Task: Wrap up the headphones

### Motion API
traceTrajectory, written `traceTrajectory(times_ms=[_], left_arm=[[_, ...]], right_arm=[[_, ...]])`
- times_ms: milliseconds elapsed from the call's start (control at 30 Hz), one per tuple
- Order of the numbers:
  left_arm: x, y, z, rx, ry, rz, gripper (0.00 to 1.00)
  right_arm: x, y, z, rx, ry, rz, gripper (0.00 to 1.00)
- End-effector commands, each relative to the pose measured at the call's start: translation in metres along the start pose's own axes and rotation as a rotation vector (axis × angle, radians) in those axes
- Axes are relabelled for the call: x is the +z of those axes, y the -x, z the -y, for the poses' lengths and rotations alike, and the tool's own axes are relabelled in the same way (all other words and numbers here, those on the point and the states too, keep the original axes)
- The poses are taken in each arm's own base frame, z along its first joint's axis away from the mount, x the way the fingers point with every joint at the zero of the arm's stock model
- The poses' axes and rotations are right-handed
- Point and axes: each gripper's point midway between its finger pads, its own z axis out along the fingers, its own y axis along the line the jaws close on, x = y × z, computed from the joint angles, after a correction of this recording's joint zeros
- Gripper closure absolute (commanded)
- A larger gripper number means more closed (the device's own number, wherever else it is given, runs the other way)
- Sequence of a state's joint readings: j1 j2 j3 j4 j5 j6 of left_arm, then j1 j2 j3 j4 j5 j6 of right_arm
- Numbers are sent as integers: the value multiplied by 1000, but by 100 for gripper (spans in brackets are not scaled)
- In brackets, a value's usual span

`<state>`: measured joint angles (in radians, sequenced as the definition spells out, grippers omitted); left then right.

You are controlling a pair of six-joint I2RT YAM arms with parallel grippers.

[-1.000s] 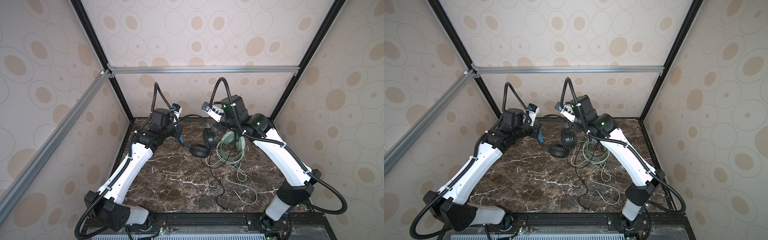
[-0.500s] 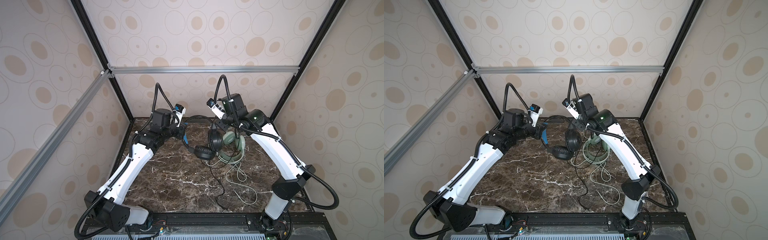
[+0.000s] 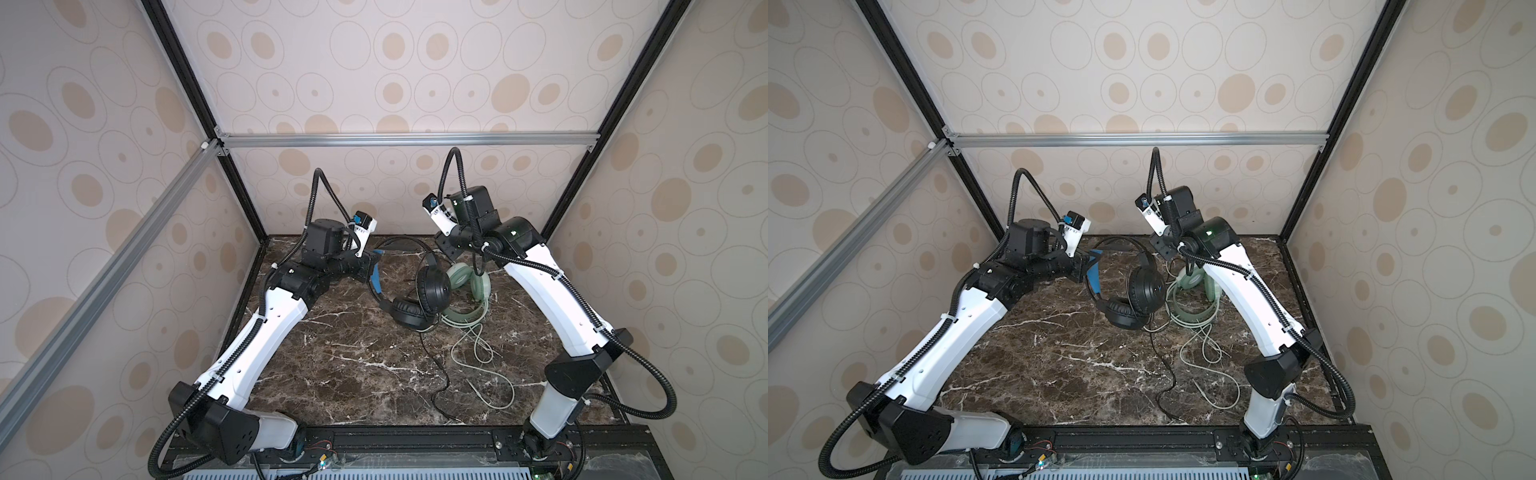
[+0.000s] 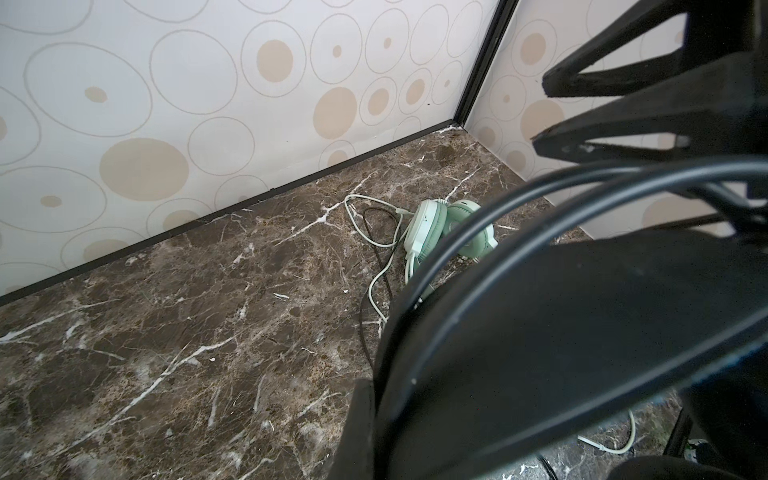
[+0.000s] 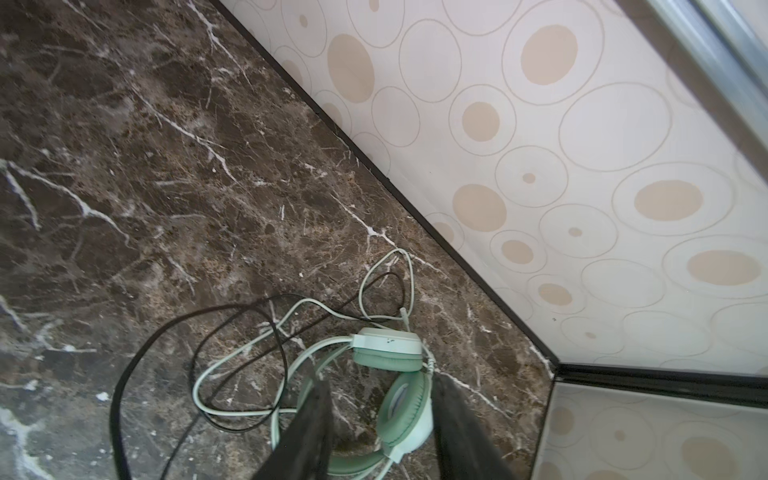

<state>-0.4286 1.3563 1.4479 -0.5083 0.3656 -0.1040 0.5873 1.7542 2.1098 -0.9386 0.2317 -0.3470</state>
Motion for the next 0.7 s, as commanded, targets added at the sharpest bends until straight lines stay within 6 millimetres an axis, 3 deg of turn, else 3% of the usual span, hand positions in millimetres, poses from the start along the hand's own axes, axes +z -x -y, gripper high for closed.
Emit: traceTrajectory(times_ms=[0,267,400,500,667], left_arm=[[-22,41,18,-17,-61,142,100],[-49,72,27,-103,-81,250,100],[-60,89,31,-127,-89,282,100],[-69,100,33,-144,-89,299,100],[-82,114,39,-180,-115,324,100]], right_arm=[[-10,-7,9,87,21,20,49],[-20,-49,37,374,123,199,25],[-23,-73,29,409,178,346,21],[-26,-82,10,411,257,413,20],[-22,-81,-13,482,402,489,22]])
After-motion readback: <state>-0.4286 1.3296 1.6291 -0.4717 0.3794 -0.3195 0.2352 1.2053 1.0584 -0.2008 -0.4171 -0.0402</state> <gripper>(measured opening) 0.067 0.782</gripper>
